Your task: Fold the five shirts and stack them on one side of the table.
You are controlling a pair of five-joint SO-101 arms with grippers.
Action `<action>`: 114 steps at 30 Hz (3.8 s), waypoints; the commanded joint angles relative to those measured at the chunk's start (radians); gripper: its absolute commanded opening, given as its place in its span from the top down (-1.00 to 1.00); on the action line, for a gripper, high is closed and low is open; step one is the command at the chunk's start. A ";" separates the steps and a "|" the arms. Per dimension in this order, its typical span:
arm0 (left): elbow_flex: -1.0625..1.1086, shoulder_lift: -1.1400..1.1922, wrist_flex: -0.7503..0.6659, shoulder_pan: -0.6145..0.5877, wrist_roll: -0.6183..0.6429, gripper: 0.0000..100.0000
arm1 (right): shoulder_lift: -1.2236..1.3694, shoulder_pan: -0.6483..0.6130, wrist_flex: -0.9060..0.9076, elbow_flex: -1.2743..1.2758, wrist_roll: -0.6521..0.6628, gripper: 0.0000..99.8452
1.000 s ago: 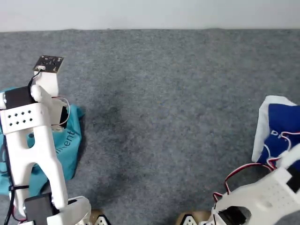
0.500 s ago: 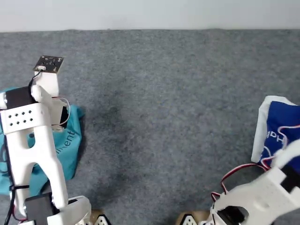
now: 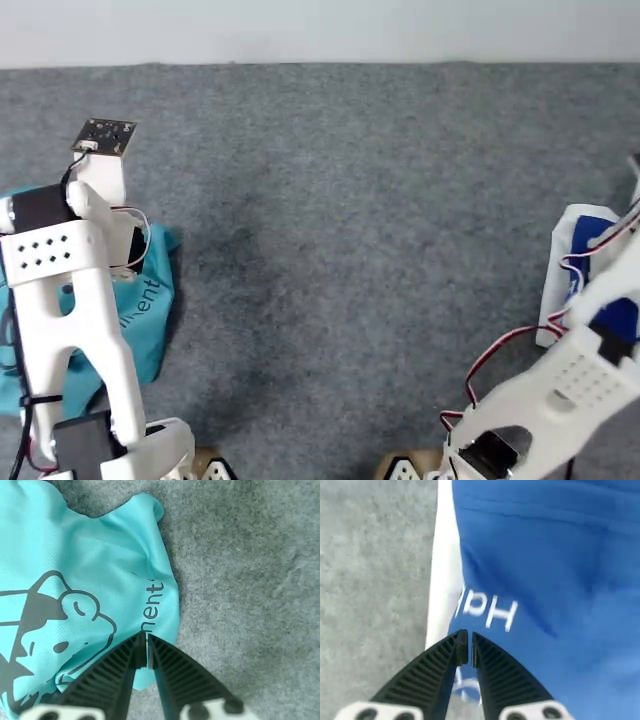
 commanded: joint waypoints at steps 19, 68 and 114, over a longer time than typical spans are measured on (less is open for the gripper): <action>-0.002 -0.046 0.023 -0.005 -0.009 0.97 | 0.148 -0.008 -0.430 -0.138 -0.064 0.98; 0.197 0.327 -0.201 -0.153 -0.413 0.79 | -0.908 -0.209 0.193 0.730 -0.058 0.98; 0.111 0.348 -0.157 -0.330 -0.793 0.88 | -1.101 -0.209 0.194 0.867 -0.060 0.98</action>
